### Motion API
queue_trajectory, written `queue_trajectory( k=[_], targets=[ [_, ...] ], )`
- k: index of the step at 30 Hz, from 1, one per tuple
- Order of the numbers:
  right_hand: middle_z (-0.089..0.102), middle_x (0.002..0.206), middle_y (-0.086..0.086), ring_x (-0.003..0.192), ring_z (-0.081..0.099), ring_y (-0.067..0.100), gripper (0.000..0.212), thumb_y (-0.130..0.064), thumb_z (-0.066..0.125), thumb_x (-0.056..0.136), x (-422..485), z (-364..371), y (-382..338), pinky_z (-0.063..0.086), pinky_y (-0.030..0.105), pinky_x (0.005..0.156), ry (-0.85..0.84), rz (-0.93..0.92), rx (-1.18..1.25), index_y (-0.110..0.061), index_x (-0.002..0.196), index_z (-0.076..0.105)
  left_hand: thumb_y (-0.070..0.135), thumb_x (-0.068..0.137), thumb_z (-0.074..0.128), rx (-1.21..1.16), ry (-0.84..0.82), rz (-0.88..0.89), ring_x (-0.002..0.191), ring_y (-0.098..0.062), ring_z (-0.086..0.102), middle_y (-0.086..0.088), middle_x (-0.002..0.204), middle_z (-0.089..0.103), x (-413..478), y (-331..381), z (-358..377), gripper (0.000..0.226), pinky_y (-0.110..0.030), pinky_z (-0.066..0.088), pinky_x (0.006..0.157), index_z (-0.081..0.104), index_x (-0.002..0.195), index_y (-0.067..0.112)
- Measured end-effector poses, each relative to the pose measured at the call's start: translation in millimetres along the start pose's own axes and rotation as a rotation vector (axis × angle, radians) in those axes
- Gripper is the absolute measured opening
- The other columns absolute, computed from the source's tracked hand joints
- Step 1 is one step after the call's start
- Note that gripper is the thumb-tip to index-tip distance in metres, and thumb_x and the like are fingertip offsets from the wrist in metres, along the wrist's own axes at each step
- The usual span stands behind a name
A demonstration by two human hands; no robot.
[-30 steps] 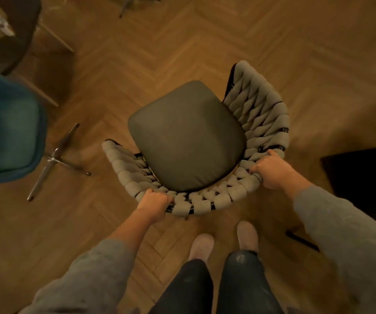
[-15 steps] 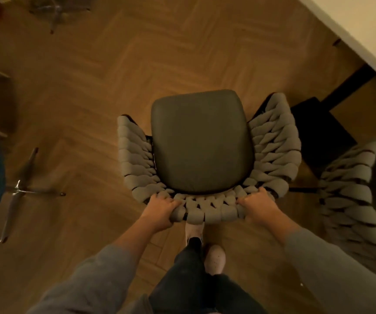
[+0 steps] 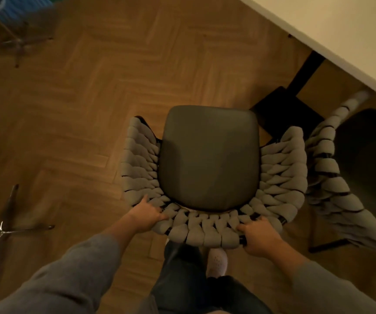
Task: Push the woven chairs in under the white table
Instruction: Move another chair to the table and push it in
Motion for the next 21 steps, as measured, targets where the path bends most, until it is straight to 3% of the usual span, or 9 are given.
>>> queue_trajectory(
  k=[10,16,21],
  targets=[
    [0.064,0.106,-0.002,0.096,0.059,0.020,0.040,-0.039,0.047,0.086,62,-66,25,0.040,0.037,0.094,-0.007,0.159,0.041,-0.034,0.125,0.054,0.012,0.100,0.041,0.120,0.111,0.068,0.118,-0.029,0.054,-0.006,0.130,0.057,60,-105,-77,0.045,-0.054,0.031,0.103,0.040,0.143,0.026],
    [0.064,0.111,-0.003,0.103,0.058,0.019,0.032,-0.036,0.049,0.087,97,-110,38,0.036,0.037,0.099,-0.016,0.251,0.099,-0.035,0.119,0.057,0.015,0.101,0.040,0.159,0.101,0.100,0.128,-0.032,0.046,-0.009,0.133,0.053,101,-164,-108,0.044,-0.070,0.011,0.109,0.039,0.143,0.026],
    [0.063,0.115,-0.004,0.107,0.057,0.019,0.038,-0.039,0.049,0.085,113,-135,46,0.034,0.038,0.103,-0.035,0.283,0.149,-0.037,0.123,0.056,0.014,0.099,0.042,0.177,0.085,0.122,0.129,-0.033,0.045,-0.010,0.130,0.054,123,-193,-128,0.043,-0.073,0.003,0.107,0.042,0.140,0.026]
  ],
)
Point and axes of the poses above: each hand's wrist, its own x-axis towards the middle knuckle, its own z-axis out of the palm, y = z × x, the point moved 5 cm from there along x, towards the middle knuckle
